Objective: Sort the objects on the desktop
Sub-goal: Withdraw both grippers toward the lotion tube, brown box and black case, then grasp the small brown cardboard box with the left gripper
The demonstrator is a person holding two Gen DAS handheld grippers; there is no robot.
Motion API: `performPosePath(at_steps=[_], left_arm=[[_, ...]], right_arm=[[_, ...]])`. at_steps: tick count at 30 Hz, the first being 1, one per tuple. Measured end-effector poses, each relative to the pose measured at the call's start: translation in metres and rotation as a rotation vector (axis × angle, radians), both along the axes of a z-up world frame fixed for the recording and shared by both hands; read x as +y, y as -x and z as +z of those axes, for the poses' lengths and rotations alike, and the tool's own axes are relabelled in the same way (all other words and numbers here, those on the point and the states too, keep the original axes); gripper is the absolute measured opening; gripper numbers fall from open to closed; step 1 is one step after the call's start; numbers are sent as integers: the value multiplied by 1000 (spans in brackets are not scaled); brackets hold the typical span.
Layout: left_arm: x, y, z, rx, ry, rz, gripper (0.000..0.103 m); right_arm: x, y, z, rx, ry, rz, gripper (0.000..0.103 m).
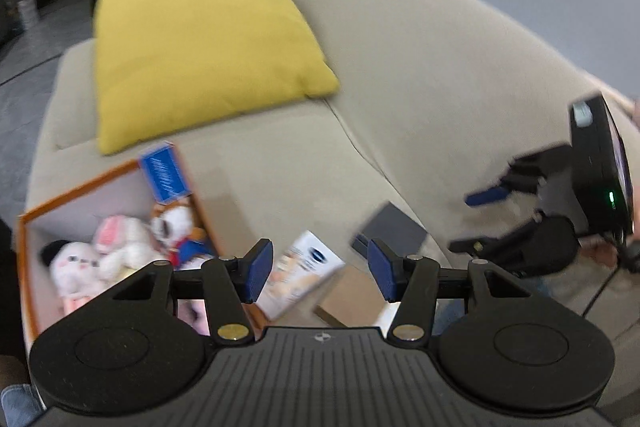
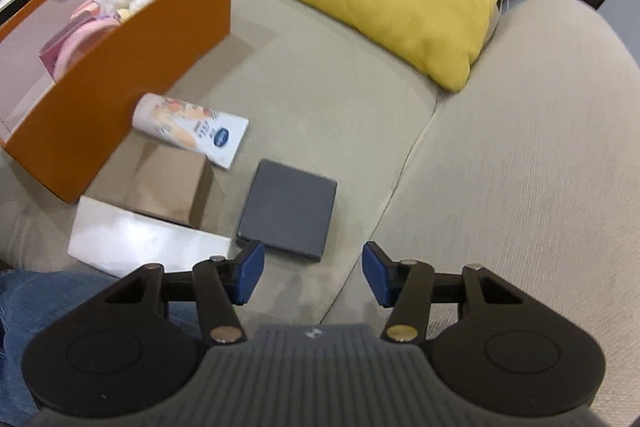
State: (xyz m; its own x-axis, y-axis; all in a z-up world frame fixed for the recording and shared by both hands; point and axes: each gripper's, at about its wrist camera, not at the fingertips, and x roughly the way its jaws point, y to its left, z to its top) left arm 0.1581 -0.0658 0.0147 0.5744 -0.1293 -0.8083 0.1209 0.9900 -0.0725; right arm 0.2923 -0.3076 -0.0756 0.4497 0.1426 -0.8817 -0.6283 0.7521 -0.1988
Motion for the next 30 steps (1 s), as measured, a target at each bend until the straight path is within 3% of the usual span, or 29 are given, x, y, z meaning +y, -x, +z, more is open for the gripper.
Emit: performPosePath(at_steps=[7,17,25,30], left_arm=[[-30,-30,-51,190,-13,35,62],[-38,-44,-105,365,-16,189,62],[-35,-40,-127,436,74,271,62],[-27,-38,-137,430,192,306,63]], right_arm=[[11,-18,-18,95,-34,0,59],[32,-6,-32,132,-27,201,58],[31,-4,-25,101,-36,230,58],[35,-1,-27,98,-27,244,58]])
